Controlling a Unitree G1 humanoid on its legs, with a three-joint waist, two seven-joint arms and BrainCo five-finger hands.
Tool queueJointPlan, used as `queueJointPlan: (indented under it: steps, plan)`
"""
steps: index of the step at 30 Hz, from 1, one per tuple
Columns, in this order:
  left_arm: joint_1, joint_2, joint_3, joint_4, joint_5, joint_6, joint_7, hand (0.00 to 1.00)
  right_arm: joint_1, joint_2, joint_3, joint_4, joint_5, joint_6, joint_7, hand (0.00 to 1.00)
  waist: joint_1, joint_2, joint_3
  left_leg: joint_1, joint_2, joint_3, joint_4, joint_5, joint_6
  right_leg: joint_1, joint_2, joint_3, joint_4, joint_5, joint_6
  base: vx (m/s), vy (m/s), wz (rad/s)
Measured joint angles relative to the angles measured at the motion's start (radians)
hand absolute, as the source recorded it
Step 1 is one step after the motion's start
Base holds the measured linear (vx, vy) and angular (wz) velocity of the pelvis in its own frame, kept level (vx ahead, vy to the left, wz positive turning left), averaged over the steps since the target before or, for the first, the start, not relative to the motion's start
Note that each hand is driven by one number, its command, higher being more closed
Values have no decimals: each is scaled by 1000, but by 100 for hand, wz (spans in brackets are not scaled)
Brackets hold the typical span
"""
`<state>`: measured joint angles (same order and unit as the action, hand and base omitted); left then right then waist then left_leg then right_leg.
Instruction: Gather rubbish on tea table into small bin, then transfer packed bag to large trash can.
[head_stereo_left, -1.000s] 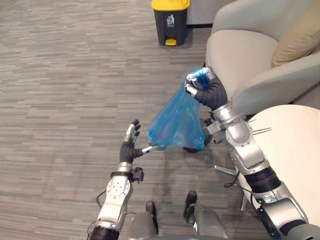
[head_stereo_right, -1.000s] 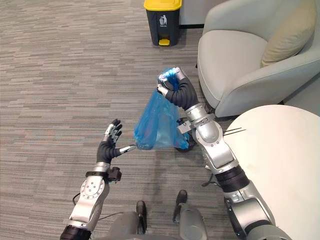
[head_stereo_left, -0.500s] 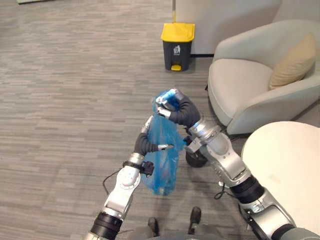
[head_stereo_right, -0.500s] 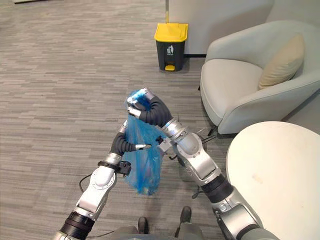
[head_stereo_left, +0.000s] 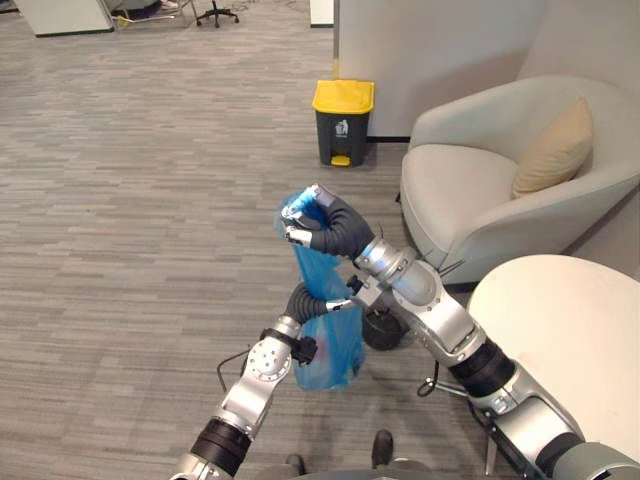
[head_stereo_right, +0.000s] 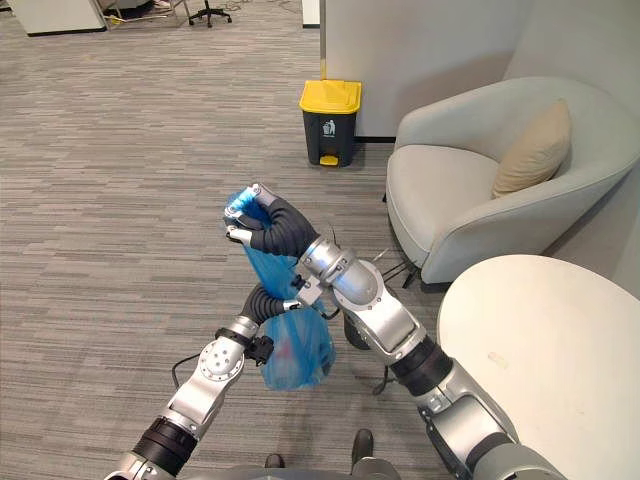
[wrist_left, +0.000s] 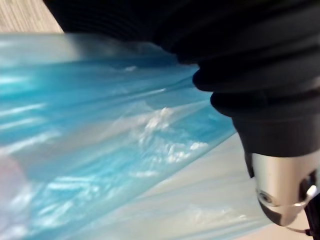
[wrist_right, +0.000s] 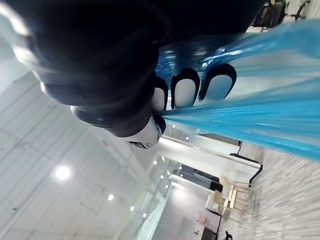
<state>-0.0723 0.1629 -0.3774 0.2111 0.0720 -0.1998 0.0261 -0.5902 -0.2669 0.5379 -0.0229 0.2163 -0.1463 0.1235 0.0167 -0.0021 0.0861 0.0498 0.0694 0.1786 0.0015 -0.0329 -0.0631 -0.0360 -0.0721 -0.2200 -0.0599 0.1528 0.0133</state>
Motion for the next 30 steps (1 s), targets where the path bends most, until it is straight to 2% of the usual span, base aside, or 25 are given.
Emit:
queueJointPlan:
  steps: [6,11,14,15,18,21,24,27,28,30]
  plan:
    - [48,-3,-10,39,1,7,-2,0,0,0,-25,87,-70,2,-33,100,2,0,0,8,10,-13,-4,3,-5,19,9,-1,-13,0,0,-3,-8,5]
    - [66,-4,-11,42,25,7,1,0,0,14,-33,89,-69,2,-59,100,3,0,0,11,16,-23,-4,7,-11,29,18,2,-17,-1,0,-7,0,5]
    - [66,-11,-13,60,60,7,11,0,-2,54,-32,89,-60,2,-58,100,8,-7,-4,10,20,-25,-8,9,-15,31,20,4,-28,-1,0,0,0,0]
    - [65,-17,-18,62,78,7,22,100,-4,70,-30,89,-55,2,-58,100,11,-10,-6,10,21,-25,-11,11,-16,31,22,4,-31,-1,0,0,0,0]
    - [22,-43,-32,101,123,7,49,100,-31,90,-6,89,-24,2,-58,100,25,-13,-8,11,25,-24,-14,13,-21,31,25,4,-31,-1,0,0,0,0]
    - [-50,-42,-37,115,169,9,88,100,-90,120,64,89,25,2,-54,100,25,-15,-9,14,28,-24,-18,17,-27,31,30,4,-32,0,0,0,0,0]
    - [-87,-43,-37,115,173,11,112,100,-100,160,68,86,72,2,-51,100,24,-25,-15,15,33,-24,-20,21,-33,30,35,4,-34,0,-1,0,0,0]
    - [-87,-43,-35,115,159,16,132,100,-100,161,97,72,103,1,-31,100,23,-27,-17,14,33,-24,-20,21,-33,30,35,6,-35,0,-1,0,0,0]
    - [-87,-43,-33,114,151,18,135,100,-100,162,116,66,105,1,-24,0,21,-27,-17,13,33,-24,-20,21,-33,30,35,6,-37,0,-1,0,0,0]
    - [-86,-44,-29,108,124,18,153,100,-100,162,136,44,105,1,-12,0,23,-27,-17,17,32,-23,-30,21,-33,29,35,5,-37,-1,-1,0,0,0]
